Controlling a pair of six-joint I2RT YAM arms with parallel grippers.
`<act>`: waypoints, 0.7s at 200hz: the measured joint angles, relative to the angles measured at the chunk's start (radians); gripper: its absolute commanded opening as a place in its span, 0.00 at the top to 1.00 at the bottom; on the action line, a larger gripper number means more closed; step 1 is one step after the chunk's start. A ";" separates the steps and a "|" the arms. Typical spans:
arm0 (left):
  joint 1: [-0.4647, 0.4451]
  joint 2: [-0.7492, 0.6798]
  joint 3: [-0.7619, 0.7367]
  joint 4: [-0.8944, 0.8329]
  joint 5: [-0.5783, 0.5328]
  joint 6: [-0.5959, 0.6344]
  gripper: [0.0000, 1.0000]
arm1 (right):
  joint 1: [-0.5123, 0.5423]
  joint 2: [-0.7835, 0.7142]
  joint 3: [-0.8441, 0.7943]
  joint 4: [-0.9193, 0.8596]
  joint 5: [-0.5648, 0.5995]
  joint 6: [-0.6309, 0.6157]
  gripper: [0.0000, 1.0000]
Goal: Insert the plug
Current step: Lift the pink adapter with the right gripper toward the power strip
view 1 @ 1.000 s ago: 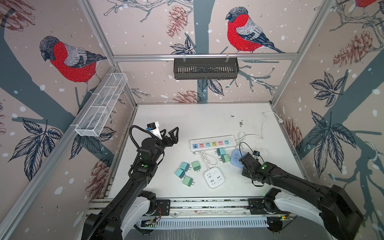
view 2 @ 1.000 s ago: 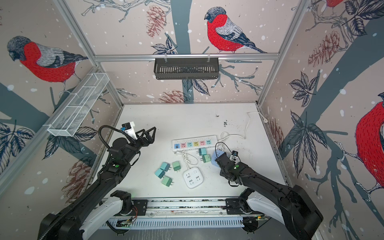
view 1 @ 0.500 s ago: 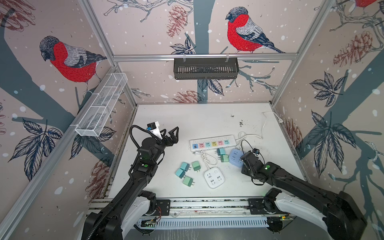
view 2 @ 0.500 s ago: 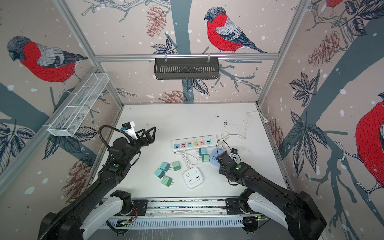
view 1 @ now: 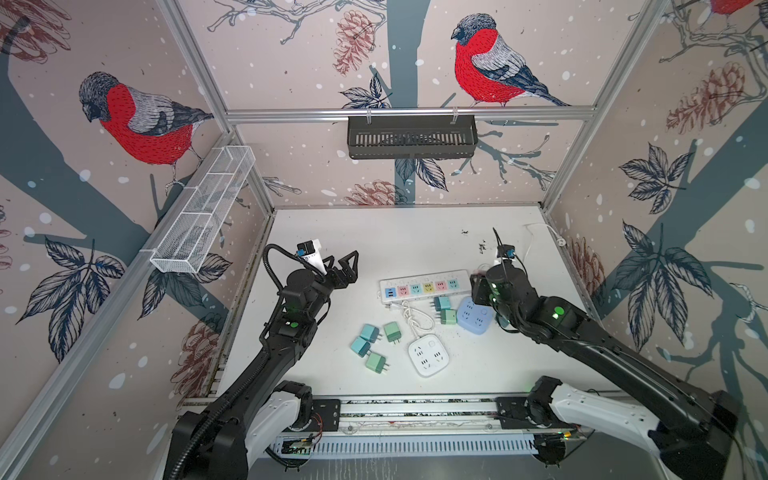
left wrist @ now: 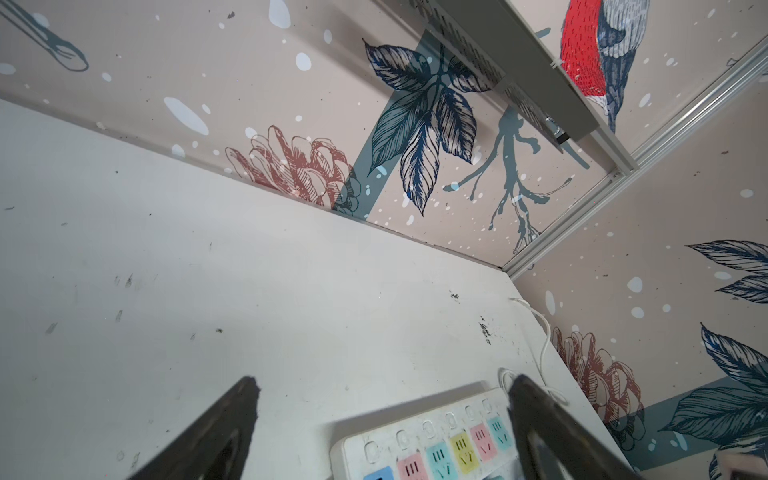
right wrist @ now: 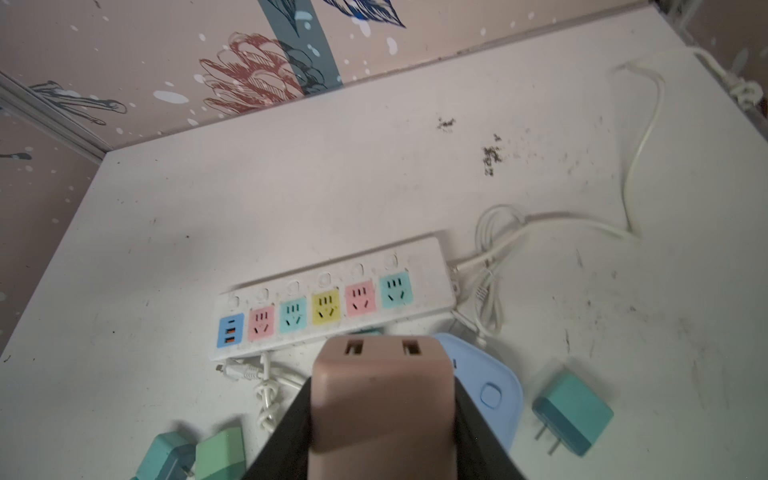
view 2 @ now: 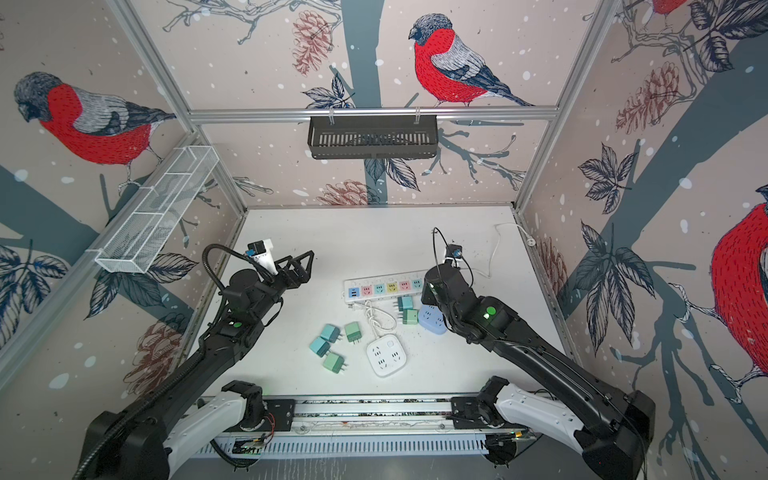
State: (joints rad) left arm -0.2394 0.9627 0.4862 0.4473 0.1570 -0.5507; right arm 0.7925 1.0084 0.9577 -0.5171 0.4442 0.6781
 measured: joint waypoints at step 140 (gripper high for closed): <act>-0.082 -0.144 -0.048 -0.003 0.019 0.081 0.15 | 0.170 0.259 -0.152 0.677 0.282 -0.607 1.00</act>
State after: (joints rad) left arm -0.3214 0.8185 0.4381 0.4438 0.1757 -0.4698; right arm 0.9627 1.2678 0.8059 0.1596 0.7261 0.0715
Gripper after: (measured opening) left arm 0.862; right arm 0.438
